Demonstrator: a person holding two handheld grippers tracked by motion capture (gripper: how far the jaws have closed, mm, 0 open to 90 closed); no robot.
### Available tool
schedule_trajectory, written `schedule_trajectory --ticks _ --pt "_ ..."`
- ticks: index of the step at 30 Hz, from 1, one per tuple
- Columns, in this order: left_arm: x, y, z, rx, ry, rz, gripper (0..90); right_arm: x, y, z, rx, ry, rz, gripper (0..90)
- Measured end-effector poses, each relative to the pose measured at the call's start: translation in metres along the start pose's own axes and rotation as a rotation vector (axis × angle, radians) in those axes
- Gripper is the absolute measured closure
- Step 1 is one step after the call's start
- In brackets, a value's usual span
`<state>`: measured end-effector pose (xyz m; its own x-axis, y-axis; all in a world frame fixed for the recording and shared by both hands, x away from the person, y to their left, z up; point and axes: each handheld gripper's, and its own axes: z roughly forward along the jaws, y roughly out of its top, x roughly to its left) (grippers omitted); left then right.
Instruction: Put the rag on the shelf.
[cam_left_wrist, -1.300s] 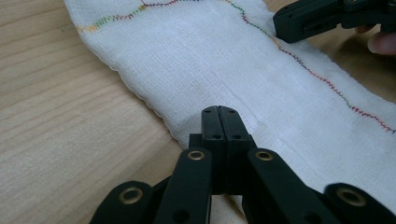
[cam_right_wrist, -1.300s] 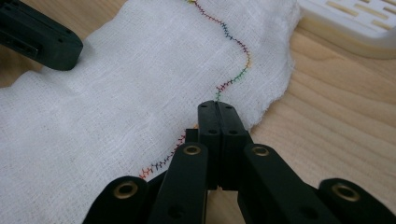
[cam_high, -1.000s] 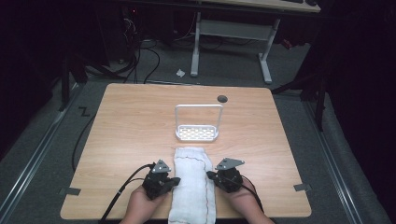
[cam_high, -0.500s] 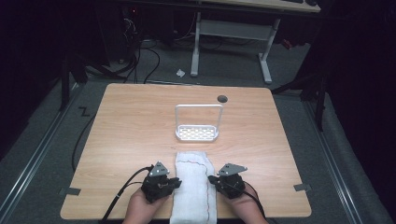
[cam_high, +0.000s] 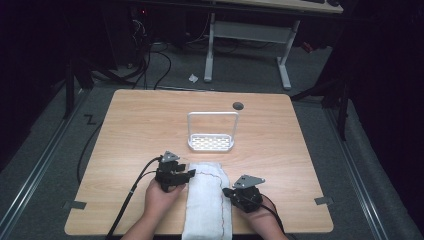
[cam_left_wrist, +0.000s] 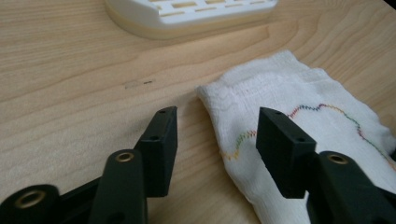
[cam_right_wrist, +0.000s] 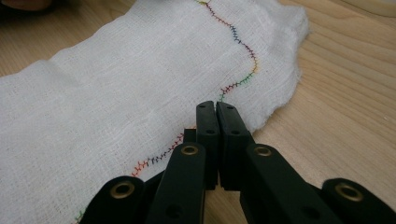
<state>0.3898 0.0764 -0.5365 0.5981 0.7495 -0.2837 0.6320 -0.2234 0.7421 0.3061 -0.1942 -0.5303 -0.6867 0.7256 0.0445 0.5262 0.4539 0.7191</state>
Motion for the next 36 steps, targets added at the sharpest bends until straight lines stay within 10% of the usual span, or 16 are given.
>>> schedule_trajectory --ticks 6,19,36 --pt "-0.007 -0.004 0.003 -0.011 -0.022 0.064 83.1 -0.001 0.0 0.0 0.0 0.01 0.007 87.6" --pt "-0.001 -0.004 0.003 -0.011 -0.055 0.017 82.0 -0.038 0.035 0.025 -0.035 -0.066 0.095 70.4" --pt "0.002 -0.004 0.003 -0.006 -0.078 0.001 79.8 -0.04 0.051 0.032 -0.036 -0.057 0.088 84.8"
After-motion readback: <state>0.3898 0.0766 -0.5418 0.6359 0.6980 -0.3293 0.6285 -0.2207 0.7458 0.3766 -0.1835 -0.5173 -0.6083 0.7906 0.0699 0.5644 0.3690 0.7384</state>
